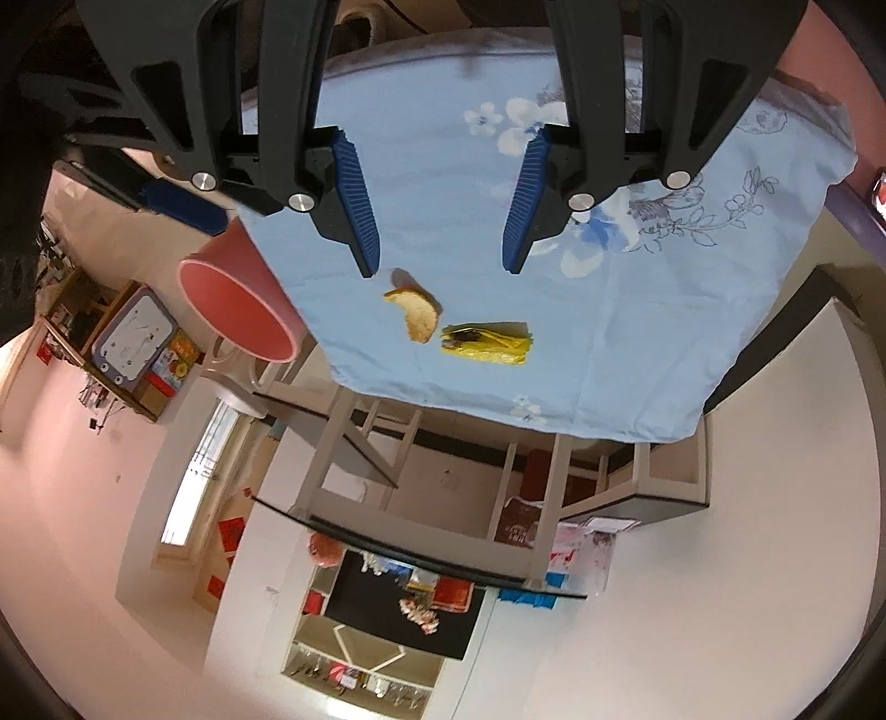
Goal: Collect trash
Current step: 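Move both tools back over the table toward the yellow wrapper, then grasp the yellow wrapper with the left tool while the right tool grasps the peel piece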
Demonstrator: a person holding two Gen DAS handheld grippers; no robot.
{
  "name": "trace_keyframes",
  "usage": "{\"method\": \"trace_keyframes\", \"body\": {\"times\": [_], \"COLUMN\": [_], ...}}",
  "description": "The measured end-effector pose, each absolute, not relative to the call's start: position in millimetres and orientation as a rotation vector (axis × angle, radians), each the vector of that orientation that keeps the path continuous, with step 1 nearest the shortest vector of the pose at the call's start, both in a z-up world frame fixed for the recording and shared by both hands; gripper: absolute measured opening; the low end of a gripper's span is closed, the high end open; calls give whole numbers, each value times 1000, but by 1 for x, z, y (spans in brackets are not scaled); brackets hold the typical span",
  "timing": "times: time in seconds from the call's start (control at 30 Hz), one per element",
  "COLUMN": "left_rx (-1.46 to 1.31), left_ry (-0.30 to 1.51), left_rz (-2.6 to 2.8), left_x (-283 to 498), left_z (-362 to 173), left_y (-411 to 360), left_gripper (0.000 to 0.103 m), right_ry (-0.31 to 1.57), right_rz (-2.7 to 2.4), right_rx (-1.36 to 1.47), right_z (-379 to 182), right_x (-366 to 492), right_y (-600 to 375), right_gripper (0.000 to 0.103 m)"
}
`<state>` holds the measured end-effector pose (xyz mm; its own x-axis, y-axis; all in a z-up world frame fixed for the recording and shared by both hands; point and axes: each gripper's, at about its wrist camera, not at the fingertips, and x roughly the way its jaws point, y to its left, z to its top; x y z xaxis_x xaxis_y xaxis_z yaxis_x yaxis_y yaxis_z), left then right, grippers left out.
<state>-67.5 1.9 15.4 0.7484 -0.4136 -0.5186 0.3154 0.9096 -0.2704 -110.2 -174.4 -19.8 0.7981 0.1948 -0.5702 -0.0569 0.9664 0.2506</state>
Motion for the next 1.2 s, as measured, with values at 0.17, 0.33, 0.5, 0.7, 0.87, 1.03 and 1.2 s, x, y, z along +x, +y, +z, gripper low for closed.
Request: {"method": "trace_keyframes", "body": {"times": [0.17,0.33,0.5,0.7,0.87,1.03,1.2], "left_rx": [-175,-184,-172,-161,-141,-83,13], "left_ry": [586,619,667,700,719,714,703], "left_rz": [-413,-427,-440,-426,-402,-424,-468], "left_x": [-75,-66,-48,-18,15,52,90], "left_z": [18,12,1,-10,-15,-17,-20], "left_y": [2,-2,-10,-9,-2,6,4], "left_gripper": [47,47,47,47,47,47,47], "right_ry": [580,585,603,656,695,727,744], "right_rz": [110,117,137,130,98,71,61], "right_rx": [182,171,185,200,246,269,282], "right_z": [-13,-15,-24,-36,-48,-58,-62], "right_x": [-129,-129,-119,-87,-54,-26,-8], "right_y": [-172,-174,-182,-195,-213,-228,-237], "right_gripper": [87,88,88,81,74,65,62]}}
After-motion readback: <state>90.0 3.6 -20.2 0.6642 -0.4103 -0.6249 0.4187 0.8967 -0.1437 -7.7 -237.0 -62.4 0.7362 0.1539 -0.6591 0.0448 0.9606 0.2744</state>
